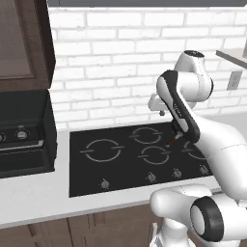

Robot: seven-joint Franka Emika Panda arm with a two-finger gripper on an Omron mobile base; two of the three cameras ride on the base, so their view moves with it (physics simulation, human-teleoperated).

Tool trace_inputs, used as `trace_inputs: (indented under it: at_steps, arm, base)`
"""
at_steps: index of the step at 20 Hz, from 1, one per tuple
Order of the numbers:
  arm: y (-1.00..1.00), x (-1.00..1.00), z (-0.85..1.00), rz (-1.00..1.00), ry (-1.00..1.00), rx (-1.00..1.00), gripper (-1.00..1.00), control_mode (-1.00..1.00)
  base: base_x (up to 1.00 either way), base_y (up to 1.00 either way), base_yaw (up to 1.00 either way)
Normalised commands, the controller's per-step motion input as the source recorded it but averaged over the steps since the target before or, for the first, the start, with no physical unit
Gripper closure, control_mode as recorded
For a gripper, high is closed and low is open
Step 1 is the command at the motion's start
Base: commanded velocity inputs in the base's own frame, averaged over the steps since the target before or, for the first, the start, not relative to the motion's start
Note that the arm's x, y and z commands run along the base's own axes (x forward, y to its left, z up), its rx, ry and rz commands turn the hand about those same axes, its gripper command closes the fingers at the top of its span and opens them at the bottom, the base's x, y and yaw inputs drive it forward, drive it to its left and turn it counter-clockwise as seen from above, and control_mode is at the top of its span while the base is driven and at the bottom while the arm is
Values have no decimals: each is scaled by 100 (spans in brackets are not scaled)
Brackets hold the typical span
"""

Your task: Pick the kettle from the counter and place it on a stove burner. Then turn the burner on.

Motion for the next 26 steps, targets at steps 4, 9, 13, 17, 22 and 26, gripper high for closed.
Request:
trace_inputs:
  at_steps: [4, 9, 13, 17, 22, 26]
  arm:
    - [-11, -15, 0, 0, -8, 2, -100, -100]
    - [-35, -28, 2, -3, -18, 8, -100, -100]
    - [-36, -24, 1, -4, -17, 9, -100, -100]
    - [-80, -9, 3, -19, -10, 8, -100, -100]
    - [-100, -2, 1, -34, -6, 7, -100, -100]
    - [-100, -5, 0, -34, -3, 4, -100, -100]
  base:
    - [0, 0, 0]
    - [0, 0, 0]
    - [0, 0, 0]
    - [0, 0, 0]
    - [0, 0, 0]
    - [0, 0, 0]
